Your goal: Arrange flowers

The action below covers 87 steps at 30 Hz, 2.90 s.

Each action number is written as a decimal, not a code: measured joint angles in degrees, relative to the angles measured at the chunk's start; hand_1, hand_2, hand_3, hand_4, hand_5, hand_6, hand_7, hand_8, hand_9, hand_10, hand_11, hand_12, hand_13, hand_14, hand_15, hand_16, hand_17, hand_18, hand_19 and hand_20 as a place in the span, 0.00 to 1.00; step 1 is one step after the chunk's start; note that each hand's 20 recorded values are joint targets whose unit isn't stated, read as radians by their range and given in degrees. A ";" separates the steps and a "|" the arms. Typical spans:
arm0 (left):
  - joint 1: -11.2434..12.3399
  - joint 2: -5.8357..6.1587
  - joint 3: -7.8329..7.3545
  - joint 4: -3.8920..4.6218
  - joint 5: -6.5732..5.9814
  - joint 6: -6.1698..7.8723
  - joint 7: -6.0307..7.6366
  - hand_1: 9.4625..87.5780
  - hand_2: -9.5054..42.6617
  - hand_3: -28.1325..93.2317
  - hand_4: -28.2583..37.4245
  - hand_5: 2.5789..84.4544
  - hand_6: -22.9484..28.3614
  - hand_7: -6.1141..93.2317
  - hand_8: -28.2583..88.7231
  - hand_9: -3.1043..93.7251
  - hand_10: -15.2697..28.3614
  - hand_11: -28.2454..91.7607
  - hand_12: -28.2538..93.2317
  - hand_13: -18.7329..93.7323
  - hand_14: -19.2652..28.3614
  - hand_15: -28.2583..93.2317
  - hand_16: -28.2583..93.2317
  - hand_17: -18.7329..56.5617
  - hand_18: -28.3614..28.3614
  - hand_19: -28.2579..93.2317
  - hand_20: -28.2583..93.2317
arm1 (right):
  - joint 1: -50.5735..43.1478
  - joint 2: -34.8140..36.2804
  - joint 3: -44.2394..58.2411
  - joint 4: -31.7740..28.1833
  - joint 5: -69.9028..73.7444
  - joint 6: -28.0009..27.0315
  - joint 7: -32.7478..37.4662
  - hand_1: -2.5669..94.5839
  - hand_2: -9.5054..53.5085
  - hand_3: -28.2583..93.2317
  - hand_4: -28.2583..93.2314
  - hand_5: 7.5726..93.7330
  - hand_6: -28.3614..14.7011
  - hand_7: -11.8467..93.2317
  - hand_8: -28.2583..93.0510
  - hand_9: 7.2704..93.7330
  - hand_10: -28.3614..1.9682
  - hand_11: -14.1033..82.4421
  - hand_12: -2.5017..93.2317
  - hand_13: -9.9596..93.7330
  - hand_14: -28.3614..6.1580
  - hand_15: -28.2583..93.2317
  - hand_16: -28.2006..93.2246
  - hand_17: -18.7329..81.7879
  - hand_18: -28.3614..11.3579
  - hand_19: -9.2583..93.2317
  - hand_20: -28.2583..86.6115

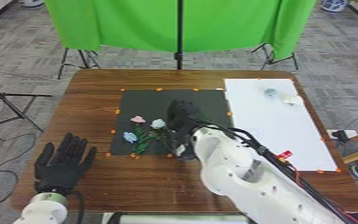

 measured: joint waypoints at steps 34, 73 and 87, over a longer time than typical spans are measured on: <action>0.32 0.35 -0.12 -0.02 0.74 -0.35 -0.49 0.23 0.54 0.84 0.00 0.54 0.58 0.30 0.14 0.48 0.68 0.53 0.34 0.47 0.71 0.64 0.16 0.19 0.75 0.57 0.37 | -3.11 -1.71 6.08 -2.51 -2.55 -5.29 2.38 0.61 0.00 0.80 0.03 0.65 0.58 0.27 0.15 0.82 0.49 0.35 0.54 0.68 0.40 0.74 0.61 0.50 0.08 0.90 0.61; 1.83 -0.15 -0.16 -0.59 0.61 -0.96 1.70 0.23 0.54 0.84 0.00 0.54 0.58 0.30 0.14 0.48 0.68 0.53 0.34 0.47 0.71 0.64 0.16 0.19 0.75 0.57 0.37 | -1.74 19.84 25.27 21.71 -5.18 -17.98 -2.08 0.54 0.00 0.87 0.00 0.28 0.63 0.29 0.12 0.23 0.49 0.26 0.11 0.43 0.45 0.50 0.33 0.43 0.27 0.72 0.40; -0.02 -0.18 1.03 0.33 1.46 -1.37 0.81 0.23 0.54 0.84 0.00 0.53 0.57 0.30 0.14 0.47 0.68 0.53 0.34 0.46 0.71 0.64 0.16 0.19 0.75 0.57 0.37 | 0.42 20.13 17.73 24.75 -8.01 -1.03 -5.29 0.67 0.00 0.75 0.00 0.73 0.68 0.46 0.24 0.87 0.64 0.29 0.51 0.76 0.71 0.57 0.59 0.53 0.22 0.85 0.61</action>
